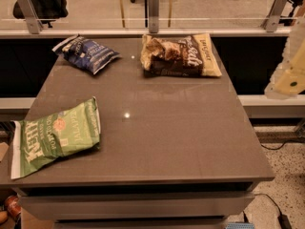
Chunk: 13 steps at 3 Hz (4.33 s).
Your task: Move brown chip bag near green jalapeno chip bag
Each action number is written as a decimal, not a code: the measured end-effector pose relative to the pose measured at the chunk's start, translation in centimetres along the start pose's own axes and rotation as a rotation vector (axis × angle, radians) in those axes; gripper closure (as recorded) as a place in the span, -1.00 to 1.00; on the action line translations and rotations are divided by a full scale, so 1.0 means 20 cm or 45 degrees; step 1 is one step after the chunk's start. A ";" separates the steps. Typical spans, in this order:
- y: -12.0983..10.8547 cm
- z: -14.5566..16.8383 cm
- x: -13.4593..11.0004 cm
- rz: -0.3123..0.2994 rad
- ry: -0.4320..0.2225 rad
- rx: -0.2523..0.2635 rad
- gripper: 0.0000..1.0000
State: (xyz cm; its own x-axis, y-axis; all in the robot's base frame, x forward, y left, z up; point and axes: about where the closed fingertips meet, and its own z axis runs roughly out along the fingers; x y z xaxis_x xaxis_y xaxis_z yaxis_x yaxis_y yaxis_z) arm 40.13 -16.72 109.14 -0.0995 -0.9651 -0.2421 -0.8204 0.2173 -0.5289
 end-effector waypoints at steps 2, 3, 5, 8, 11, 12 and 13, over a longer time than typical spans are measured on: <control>0.00 0.00 0.00 0.000 0.000 0.000 -0.97; -0.09 0.04 -0.11 -0.065 -0.019 0.008 -1.00; -0.28 0.30 -0.35 -0.194 -0.005 -0.027 -1.00; -0.35 0.85 -0.45 -0.261 0.218 -0.086 -1.00; -0.40 1.16 -0.46 -0.283 0.336 -0.152 -1.00; -0.40 1.20 -0.44 -0.262 0.319 -0.154 -1.00; -0.42 1.26 -0.44 -0.284 0.322 -0.171 -1.00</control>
Offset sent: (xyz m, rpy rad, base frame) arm 0.0349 0.0049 -0.0040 -0.0030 0.0068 0.0304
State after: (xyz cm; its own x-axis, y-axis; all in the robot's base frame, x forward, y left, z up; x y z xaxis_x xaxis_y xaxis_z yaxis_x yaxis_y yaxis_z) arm 62.05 -6.39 95.13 -0.0321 -0.9959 0.0851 -0.9027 -0.0077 -0.4302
